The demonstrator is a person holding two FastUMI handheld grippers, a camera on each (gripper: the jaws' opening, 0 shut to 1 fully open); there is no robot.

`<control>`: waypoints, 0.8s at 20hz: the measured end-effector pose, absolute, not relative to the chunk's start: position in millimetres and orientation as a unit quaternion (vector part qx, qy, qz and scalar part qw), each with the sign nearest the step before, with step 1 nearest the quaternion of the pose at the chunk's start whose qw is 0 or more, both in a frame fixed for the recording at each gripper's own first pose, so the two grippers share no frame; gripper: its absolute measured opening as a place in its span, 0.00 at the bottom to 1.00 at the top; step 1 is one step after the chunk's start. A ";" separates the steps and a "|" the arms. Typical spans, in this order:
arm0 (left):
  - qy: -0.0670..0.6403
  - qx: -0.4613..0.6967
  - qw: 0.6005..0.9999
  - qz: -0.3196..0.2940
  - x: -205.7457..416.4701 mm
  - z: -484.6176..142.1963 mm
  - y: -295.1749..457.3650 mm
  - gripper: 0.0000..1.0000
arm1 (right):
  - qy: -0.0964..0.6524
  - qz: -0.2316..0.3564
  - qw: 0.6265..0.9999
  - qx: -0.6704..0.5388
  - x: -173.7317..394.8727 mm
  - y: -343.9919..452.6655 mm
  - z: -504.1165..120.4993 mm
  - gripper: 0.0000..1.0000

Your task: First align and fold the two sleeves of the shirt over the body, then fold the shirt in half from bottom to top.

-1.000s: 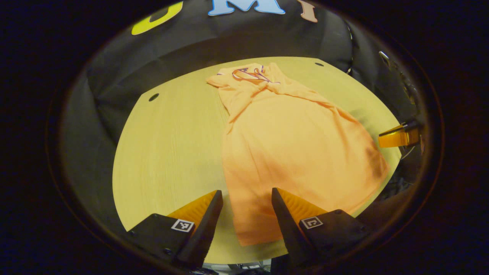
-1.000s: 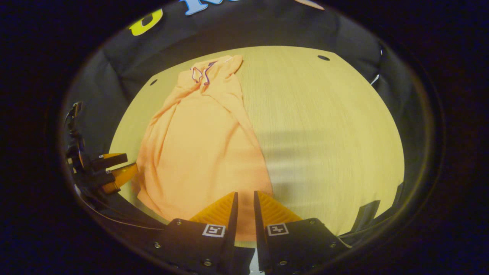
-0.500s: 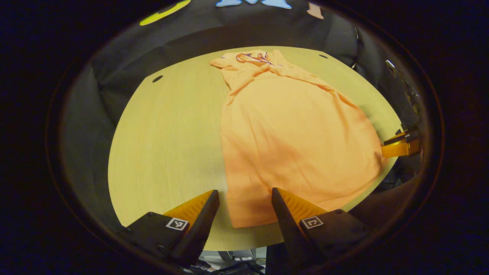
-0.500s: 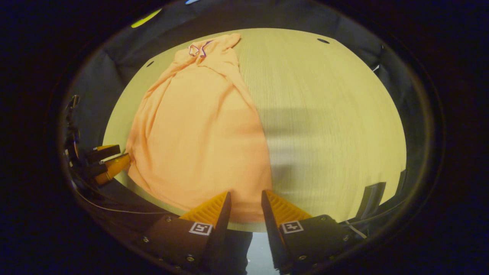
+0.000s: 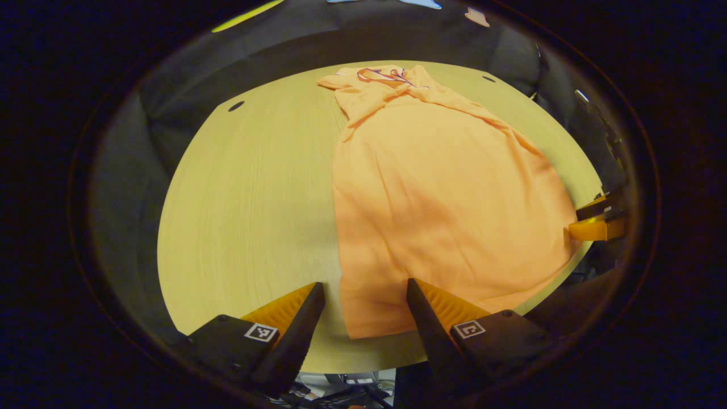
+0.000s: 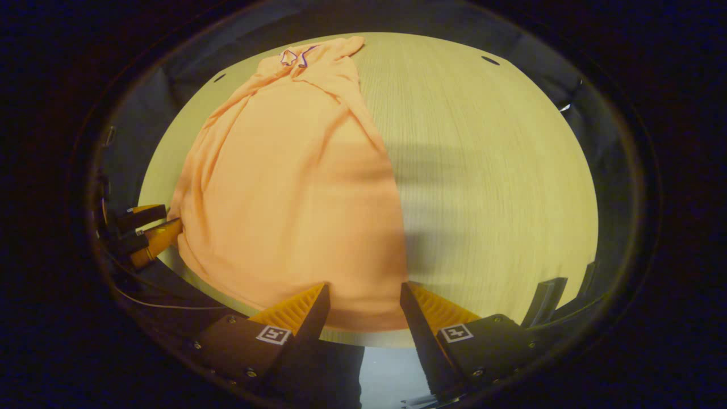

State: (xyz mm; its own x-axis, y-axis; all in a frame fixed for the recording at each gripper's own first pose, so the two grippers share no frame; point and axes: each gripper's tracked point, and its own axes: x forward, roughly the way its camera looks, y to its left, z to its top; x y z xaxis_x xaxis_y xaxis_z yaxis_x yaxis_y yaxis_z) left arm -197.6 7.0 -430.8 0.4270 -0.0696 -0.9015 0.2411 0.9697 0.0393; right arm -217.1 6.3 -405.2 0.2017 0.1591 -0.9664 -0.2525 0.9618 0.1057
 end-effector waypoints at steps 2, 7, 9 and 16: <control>0.530 0.069 0.839 -0.097 -194.1 -432.4 4.4 0.95 | 0.628 0.131 0.763 -0.079 -218.0 6.5 -407.2 0.81; 0.529 0.066 0.839 -0.107 -188.4 -432.7 -1.9 0.96 | 0.659 0.125 0.735 -0.106 -217.0 8.9 -408.2 0.82; 0.531 0.068 0.838 -0.110 -186.6 -433.3 -2.3 0.95 | 0.665 0.122 0.729 -0.109 -217.1 10.0 -407.3 0.82; 0.551 0.070 0.823 -0.117 -184.7 -432.7 -4.3 0.90 | 0.664 0.119 0.731 -0.104 -216.1 10.7 -408.2 0.82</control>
